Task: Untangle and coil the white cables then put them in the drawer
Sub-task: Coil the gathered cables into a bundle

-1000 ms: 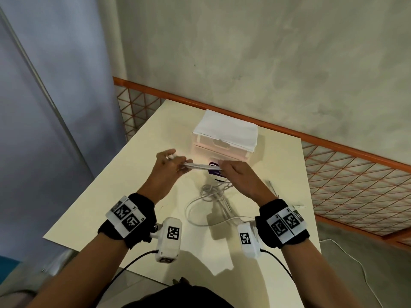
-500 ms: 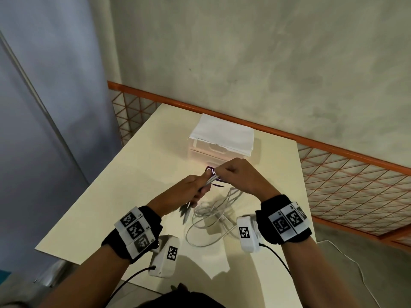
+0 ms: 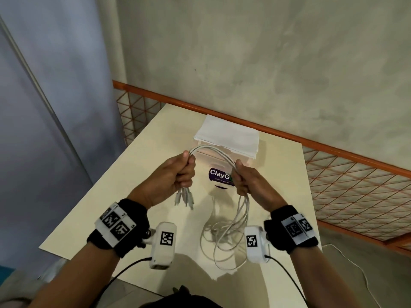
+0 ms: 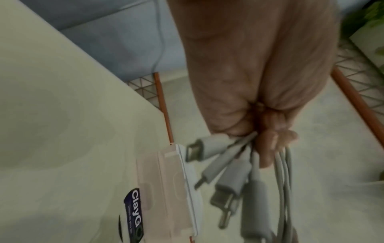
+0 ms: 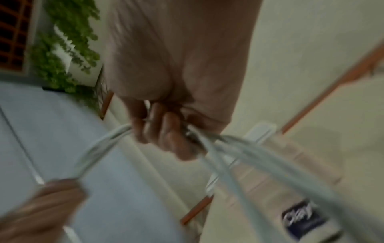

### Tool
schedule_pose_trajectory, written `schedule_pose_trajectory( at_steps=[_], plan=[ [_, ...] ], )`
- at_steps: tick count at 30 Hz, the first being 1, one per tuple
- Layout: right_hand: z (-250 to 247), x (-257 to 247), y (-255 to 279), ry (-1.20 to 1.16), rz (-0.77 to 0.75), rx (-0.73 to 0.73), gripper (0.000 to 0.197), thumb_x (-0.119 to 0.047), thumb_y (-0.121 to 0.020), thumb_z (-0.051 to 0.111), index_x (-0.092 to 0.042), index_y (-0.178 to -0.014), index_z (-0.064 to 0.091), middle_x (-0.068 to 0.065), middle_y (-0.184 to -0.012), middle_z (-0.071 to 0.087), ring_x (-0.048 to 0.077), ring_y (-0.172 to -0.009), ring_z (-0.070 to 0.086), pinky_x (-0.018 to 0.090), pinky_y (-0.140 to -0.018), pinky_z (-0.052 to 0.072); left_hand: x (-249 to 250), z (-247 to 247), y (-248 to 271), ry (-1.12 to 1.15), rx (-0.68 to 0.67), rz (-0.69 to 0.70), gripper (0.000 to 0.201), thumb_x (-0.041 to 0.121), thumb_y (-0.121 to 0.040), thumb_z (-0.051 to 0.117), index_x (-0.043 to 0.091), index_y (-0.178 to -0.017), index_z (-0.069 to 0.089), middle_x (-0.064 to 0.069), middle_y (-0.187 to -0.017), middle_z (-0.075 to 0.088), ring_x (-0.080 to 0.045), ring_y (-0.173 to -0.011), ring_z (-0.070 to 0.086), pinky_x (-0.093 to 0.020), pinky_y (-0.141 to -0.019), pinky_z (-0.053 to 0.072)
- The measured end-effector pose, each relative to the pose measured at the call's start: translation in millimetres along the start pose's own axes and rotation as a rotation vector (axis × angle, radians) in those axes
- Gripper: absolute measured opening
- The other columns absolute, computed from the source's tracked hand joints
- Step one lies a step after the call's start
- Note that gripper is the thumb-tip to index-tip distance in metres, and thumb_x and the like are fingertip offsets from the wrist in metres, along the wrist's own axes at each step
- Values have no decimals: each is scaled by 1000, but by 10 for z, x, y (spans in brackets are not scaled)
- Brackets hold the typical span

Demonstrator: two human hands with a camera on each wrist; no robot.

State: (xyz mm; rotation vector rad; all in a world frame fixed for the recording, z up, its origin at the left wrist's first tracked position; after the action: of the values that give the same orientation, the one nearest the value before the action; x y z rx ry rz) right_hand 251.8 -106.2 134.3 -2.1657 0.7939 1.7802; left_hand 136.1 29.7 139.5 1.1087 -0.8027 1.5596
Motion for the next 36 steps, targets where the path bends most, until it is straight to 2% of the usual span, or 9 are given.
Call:
schedule_pose_trajectory(
  at_steps=[2,9,13,19,25,27,30,33,36],
  plan=[
    [173,-11,-22,-1,-6,30,49,-54,-95,31,-16,-65,34,-2,-59,21,13,-51,18,29,-53,17,-78,36,-45,-69,62,29,31,30,-103,26,15,-80,42,8,-60,26,-5,-49,25,-16,-49,31],
    [556,-74,-26,76,35,-17,49,-52,-97,26,-20,-60,31,-7,-54,24,7,-44,21,23,-47,18,-204,98,-98,-249,217,103,23,26,-102,31,13,-97,49,4,-77,44,-6,-59,40,-17,-59,41],
    [641,-5,-6,74,97,-40,51,-53,-97,25,-21,-57,30,-11,-48,24,7,-42,19,23,-47,16,-328,130,-98,-232,160,54,36,32,-101,33,6,-111,57,-7,-75,58,-18,-70,54,-22,-65,47],
    [665,34,38,98,149,-88,51,-55,-96,26,-21,-58,30,-7,-52,24,7,-43,19,23,-47,16,-344,237,-50,-127,65,-8,33,22,-102,31,13,-96,63,4,-68,68,-7,-61,62,-17,-64,51],
    [719,-37,73,113,53,-115,43,-41,-100,29,-14,-73,50,0,-52,45,13,-43,41,26,-50,33,-238,73,-66,94,265,45,32,27,-101,33,13,-82,54,0,-57,61,-11,-48,56,-22,-49,48],
    [721,-26,115,158,62,-155,40,-36,-101,27,-13,-80,52,4,-57,51,13,-44,52,25,-52,41,-114,-84,-90,173,339,132,32,26,-102,31,15,-80,50,4,-71,68,-7,-64,64,-22,-61,54],
    [784,-59,170,210,68,-225,39,-35,-102,26,-13,-81,52,4,-56,51,12,-41,51,22,-50,41,34,-170,-115,202,305,217,33,29,-103,25,15,-82,46,-1,-80,74,-19,-83,72,-35,-78,58],
    [986,-99,213,208,63,-330,42,-38,-101,27,-10,-81,51,1,-55,40,7,-39,37,20,-45,32,49,-75,-134,99,296,223,34,31,-103,24,15,-82,45,-3,-64,71,-21,-66,72,-37,-72,59],
    [1094,-91,259,189,75,-402,46,-42,-101,26,-11,-78,52,1,-55,37,7,-39,33,18,-44,30,55,32,-129,46,323,235,32,31,-103,27,16,-80,44,5,-48,47,-9,-36,46,-30,-51,56]
  ],
)
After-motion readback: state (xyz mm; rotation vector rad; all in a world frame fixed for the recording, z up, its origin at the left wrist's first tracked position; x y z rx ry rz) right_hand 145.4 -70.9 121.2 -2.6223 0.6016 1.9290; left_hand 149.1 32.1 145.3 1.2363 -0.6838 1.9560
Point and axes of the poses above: each hand's wrist, its own y-axis away from the middle knuckle, its own z-axis out of the palm, x = y × z, the point moved 7 cm from there along -y, towards the middle knuckle
